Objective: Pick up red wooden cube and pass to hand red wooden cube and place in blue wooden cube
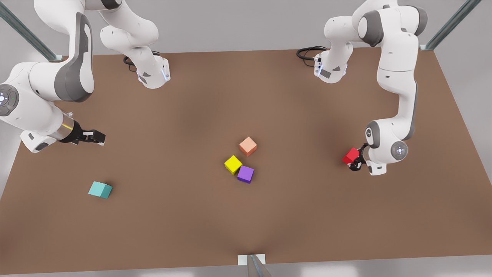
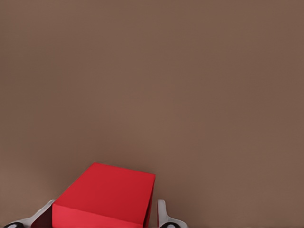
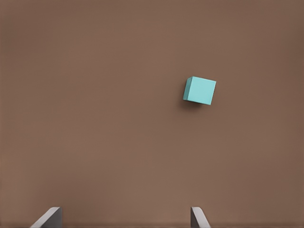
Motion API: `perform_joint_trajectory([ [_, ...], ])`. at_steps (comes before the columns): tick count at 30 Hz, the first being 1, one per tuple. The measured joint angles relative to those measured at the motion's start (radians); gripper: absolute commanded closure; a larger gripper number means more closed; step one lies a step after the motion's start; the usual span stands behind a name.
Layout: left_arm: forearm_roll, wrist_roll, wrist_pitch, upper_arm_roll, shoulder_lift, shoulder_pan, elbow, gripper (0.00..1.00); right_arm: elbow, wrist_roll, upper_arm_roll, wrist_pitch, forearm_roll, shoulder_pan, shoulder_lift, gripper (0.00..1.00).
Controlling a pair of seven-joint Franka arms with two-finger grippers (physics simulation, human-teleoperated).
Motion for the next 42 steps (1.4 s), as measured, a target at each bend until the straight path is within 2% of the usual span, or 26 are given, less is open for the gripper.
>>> perform_joint_trajectory([
  [3, -0.005, -0.008, 0.003, -0.001, 0.016, -0.001, 0.001, 0.06, 0.000, 0.000, 0.000, -0.004, 0.000, -0.001, 0.001, 0.00],
  [4, -0.007, -0.010, 0.004, -0.001, 0.020, -0.001, 0.001, 0.12, 0.000, 0.000, 0.000, -0.005, 0.000, -0.001, 0.002, 0.00],
  [5, -0.008, -0.013, 0.007, -0.001, 0.023, -0.001, 0.002, 0.25, 0.000, 0.000, 0.001, -0.006, 0.000, -0.001, 0.002, 0.00],
  [8, -0.013, -0.024, 0.015, -0.002, 0.025, -0.001, 0.003, 0.48, 0.000, 0.000, 0.001, -0.009, 0.000, 0.002, 0.004, 0.00],
  [13, -0.012, -0.039, 0.008, -0.053, -0.055, -0.016, 0.031, 0.48, 0.000, 0.000, 0.003, -0.011, 0.000, 0.004, 0.005, 0.00],
  [15, -0.017, -0.027, -0.041, -0.096, -0.052, -0.021, 0.144, 0.48, -0.001, 0.000, 0.003, -0.012, 0.000, 0.003, 0.005, 0.00],
  [17, -0.075, -0.012, -0.139, -0.158, -0.014, -0.023, 0.340, 0.48, -0.002, 0.000, 0.003, -0.012, 0.000, 0.002, 0.005, 0.00],
  [19, -0.166, 0.003, -0.225, -0.263, 0.007, -0.023, 0.467, 0.48, -0.004, -0.003, 0.004, -0.013, 0.000, 0.002, 0.006, 0.00],
  [21, -0.262, 0.017, -0.287, -0.412, 0.056, -0.025, 0.571, 0.48, 0.021, -0.037, 0.000, -0.011, 0.092, -0.012, 0.074, 0.00],
  [24, -0.366, 0.046, -0.339, -0.660, 0.264, -0.028, 0.775, 0.48, 0.052, -0.089, -0.001, -0.011, 0.364, -0.045, 0.231, 0.00],
  [26, -0.433, 0.081, -0.326, -0.776, 0.385, -0.037, 0.861, 0.48, 0.056, -0.121, -0.001, -0.011, 0.533, -0.056, 0.301, 0.00],
  [29, -0.495, 0.160, -0.275, -0.819, 0.469, -0.080, 0.962, 0.50, 0.065, -0.187, 0.005, -0.010, 0.735, -0.056, 0.387, 0.00],
  [31, -0.514, 0.227, -0.212, -0.827, 0.492, -0.117, 0.994, 0.55, 0.087, -0.266, 0.023, -0.009, 0.862, -0.051, 0.435, 0.00],
  [37, -0.546, 0.467, -0.031, -0.838, 0.534, -0.139, 1.007, 0.58, 0.095, -0.664, 0.065, -0.002, 1.172, -0.022, 0.478, 0.00],
  [42, -0.700, 0.678, 0.059, -0.863, 0.542, -0.140, 1.000, 0.58, 0.064, -1.028, 0.091, -0.002, 1.357, -0.002, 0.507, 0.00],
])
